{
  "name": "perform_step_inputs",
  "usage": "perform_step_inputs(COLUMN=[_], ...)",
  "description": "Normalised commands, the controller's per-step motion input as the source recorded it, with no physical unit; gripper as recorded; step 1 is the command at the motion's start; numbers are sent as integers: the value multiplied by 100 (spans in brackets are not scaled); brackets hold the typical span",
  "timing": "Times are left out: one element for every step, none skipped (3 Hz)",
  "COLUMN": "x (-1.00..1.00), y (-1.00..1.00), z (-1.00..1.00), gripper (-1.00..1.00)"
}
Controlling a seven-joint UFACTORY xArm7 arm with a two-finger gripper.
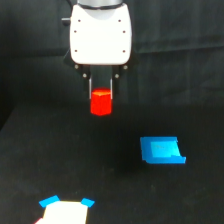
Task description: Pick up the red object from the table
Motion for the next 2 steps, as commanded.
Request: perform_step_inputs(x=[36, 44], y=[-100, -100], z=[100, 90], gripper=[-100, -100])
